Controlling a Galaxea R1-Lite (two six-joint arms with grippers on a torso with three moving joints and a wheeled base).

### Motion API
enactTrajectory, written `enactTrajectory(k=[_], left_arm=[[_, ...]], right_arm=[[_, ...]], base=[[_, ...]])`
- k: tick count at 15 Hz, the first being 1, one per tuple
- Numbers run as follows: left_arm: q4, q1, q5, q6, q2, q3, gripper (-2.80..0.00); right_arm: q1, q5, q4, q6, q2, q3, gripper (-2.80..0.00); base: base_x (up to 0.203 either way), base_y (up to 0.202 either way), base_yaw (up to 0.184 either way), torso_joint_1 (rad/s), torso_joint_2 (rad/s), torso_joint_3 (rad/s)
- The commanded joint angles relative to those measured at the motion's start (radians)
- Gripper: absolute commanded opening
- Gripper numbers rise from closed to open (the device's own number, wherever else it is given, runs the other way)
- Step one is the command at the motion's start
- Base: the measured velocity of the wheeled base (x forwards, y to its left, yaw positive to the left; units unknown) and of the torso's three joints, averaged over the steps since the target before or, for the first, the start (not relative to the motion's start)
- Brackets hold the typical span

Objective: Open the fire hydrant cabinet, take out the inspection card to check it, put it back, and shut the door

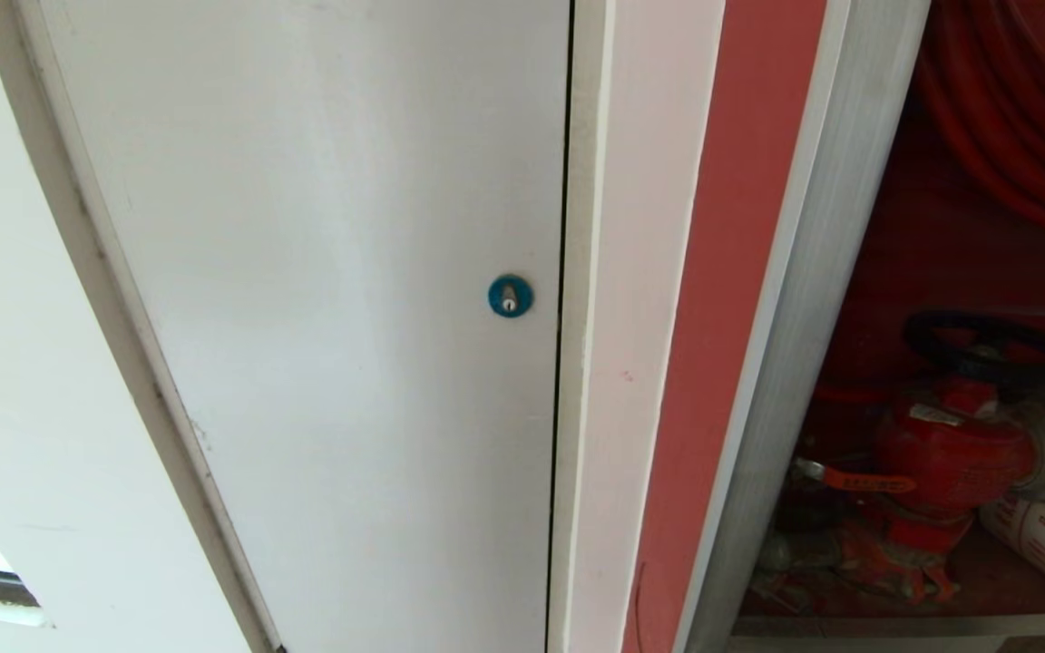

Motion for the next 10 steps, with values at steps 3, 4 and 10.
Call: enactTrajectory(k=[3, 4, 10], left_arm=[[0.000, 0.000, -0.001, 0.000, 0.000, 0.000, -2.80], [0.000, 0.000, -0.001, 0.000, 0.000, 0.000, -2.80], [0.000, 0.000, -0.001, 0.000, 0.000, 0.000, -2.80]], right_arm=[[0.012, 0.030, -0.068, 0.004, 0.130, 0.003, -2.80], [0.018, 0.048, -0.098, 0.019, 0.148, 0.003, -2.80], [0.102, 0.060, -0.182, 0.072, 0.202, 0.025, -2.80]], base=[[0.000, 0.000, 0.000, 0.000, 0.00, 0.000], [0.000, 0.000, 0.000, 0.000, 0.00, 0.000], [0.000, 0.000, 0.000, 0.000, 0.00, 0.000]])
